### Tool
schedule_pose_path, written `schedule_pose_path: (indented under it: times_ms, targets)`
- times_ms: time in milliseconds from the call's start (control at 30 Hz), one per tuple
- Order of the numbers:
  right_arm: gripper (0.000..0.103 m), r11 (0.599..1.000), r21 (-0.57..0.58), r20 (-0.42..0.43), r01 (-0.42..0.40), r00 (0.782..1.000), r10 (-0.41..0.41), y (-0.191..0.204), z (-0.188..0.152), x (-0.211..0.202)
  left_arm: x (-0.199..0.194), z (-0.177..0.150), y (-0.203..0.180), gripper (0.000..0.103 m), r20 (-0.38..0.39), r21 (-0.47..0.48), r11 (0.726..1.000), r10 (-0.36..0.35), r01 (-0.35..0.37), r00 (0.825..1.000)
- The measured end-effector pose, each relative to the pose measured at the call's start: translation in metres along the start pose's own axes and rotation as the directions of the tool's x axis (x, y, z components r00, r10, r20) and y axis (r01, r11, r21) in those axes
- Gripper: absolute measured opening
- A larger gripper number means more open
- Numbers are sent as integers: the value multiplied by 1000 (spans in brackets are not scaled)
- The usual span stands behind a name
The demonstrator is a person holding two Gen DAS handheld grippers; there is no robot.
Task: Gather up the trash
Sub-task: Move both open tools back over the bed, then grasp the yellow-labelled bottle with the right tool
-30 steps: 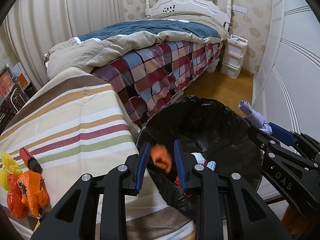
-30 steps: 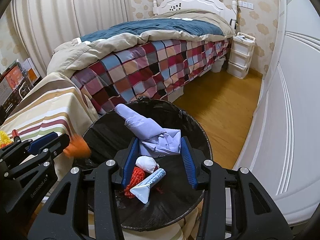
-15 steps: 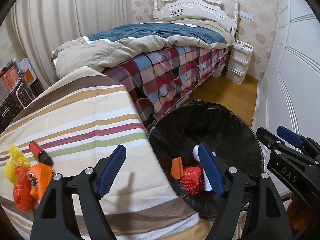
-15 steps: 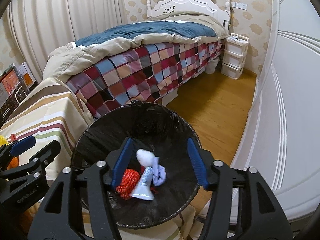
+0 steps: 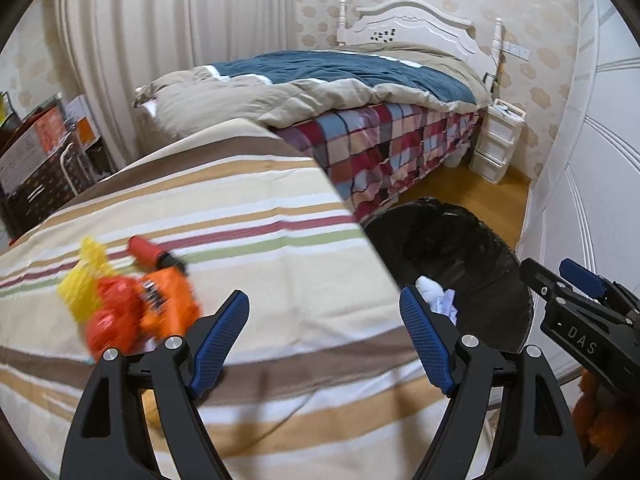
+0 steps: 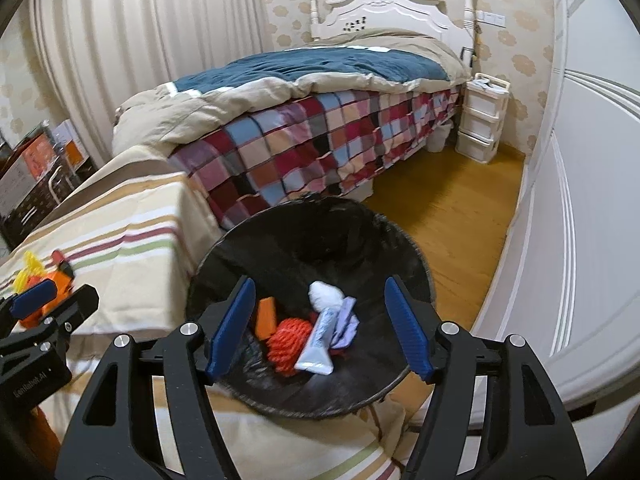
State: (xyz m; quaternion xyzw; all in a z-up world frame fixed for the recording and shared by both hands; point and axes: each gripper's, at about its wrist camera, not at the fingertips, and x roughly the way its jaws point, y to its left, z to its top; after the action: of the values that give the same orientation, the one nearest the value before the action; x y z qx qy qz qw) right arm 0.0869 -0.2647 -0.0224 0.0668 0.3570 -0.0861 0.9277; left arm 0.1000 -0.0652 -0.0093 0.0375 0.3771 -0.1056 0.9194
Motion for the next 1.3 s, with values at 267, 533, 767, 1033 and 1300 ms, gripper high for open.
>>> schedule_pose_path:
  times_ms: [267,533,767,1033,1300]
  targets:
    - [66,997,-51,-25,-66,998,65,39,-20,-12,-25,-31,39,78,-8,-35,998,50,-50,999]
    - [66,979,-141,-50,-146,989,140,95,-33,-21,-46,-63,102,78,-35,-117,984,133,-136,990]
    - [66,954,-208,-81,-216,976,203,149,-42,-26,-57,-77,152,78,-54,-188,960,203,-209,978]
    - [66,917,-280,-116,-285,958,262,217,-50,-26,-65,-90,188,78,-66,-253,937,233,-242,970]
    - [67,916,-301,-155,-264,962,226,242,-56,-12,-66,-97,199,78,-67,-272,935,217,-227,974]
